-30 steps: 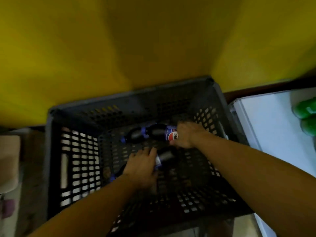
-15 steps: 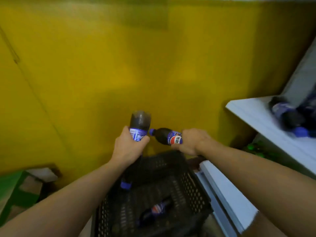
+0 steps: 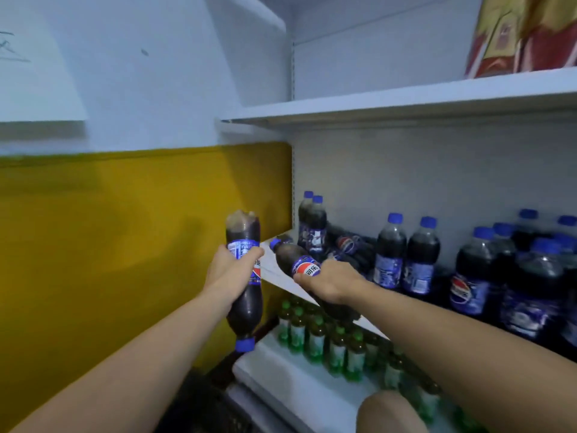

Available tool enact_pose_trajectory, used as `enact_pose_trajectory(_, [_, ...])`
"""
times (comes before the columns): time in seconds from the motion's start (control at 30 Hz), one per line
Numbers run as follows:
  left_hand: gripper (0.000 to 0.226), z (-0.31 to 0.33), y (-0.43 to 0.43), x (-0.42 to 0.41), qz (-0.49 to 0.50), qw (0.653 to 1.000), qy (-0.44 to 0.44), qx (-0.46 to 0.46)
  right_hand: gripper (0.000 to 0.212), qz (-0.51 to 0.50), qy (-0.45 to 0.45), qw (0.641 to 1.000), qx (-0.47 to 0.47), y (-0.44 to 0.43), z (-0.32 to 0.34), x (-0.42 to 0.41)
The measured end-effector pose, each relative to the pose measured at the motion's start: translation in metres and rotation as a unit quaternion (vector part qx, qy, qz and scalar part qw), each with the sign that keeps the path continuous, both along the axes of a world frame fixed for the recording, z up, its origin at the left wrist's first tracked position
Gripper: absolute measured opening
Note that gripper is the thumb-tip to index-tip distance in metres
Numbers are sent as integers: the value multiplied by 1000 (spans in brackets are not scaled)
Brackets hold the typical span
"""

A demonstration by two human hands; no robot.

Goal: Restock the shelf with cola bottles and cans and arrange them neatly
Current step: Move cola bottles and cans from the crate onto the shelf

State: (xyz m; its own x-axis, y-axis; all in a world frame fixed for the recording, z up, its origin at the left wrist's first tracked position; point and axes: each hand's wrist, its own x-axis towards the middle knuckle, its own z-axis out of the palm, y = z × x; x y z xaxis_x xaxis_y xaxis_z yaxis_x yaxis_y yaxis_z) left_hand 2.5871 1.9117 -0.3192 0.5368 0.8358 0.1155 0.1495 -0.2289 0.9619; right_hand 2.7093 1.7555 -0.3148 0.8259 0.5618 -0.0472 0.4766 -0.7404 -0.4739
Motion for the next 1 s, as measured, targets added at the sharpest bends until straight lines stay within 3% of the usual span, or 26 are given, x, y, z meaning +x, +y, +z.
enact_pose_trajectory(0.07, [54, 0, -3, 21, -43, 996, -24, -69, 74, -45, 68, 995, 64, -13, 5, 14])
enact_pose_trajectory(0.17, [68, -4, 7, 53, -86, 972, -40, -213, 74, -123, 197, 955, 185, -12, 8, 42])
enact_pose_trajectory(0.23, [56, -6, 19, 73, -110, 943, -41, -312, 78, -164, 248, 922, 246, 2, 6, 69])
enact_pose_trajectory(0.3, [46, -5, 34, 92, -107, 929, -35, -352, 85, -199, 262, 906, 265, 23, 3, 101])
enact_pose_trajectory(0.43, [40, -11, 77, 144, -102, 927, -33, -358, 76, -226, 149, 938, 218, 63, 14, 155])
enact_pose_trajectory(0.53, [41, -29, 112, 198, -76, 951, -6, -299, 60, -227, 97, 957, 149, 97, 25, 212])
enact_pose_trajectory(0.63, [50, -57, 145, 244, -20, 979, 35, -202, 72, -263, 55, 959, 86, 123, 36, 264])
enact_pose_trajectory(0.77, [59, -86, 174, 288, -16, 986, 86, -143, 80, -292, 11, 955, 47, 131, 24, 317])
enact_pose_trajectory(0.9, [57, -104, 191, 318, -25, 985, 94, -144, 88, -301, 36, 953, -23, 143, -1, 346])
enact_pose_trajectory(1.0, [55, -115, 204, 330, -19, 983, 109, -148, 81, -292, 20, 955, -42, 143, -11, 360])
